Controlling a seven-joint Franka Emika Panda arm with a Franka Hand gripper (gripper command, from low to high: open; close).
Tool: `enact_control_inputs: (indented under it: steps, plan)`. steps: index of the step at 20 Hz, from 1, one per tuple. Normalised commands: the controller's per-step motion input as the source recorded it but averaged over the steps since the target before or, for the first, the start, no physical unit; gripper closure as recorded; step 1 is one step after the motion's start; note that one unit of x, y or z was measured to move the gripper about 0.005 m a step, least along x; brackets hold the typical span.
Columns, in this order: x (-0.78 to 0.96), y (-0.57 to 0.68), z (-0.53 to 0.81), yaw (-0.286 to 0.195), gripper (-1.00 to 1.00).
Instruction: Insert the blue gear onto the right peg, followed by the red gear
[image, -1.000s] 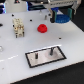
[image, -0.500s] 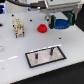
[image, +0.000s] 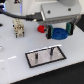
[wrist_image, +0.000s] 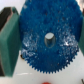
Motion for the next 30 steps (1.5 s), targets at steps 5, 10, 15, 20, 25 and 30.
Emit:
enact_control_inputs:
  steps: [5,10,15,20,25,30]
  plan:
    - [0.5,-0.17,0.0,0.0,1.0]
    - [0.44,-0.11,-0.05,0.0,1.0]
    - [0.28,-0.09,-0.13,0.0,1.0]
    - [0.19,-0.12,-0.17,0.0,1.0]
    - [0.23,-0.03,0.1,0.0,1.0]
    - [0.1,-0.07,0.38,0.0,1.0]
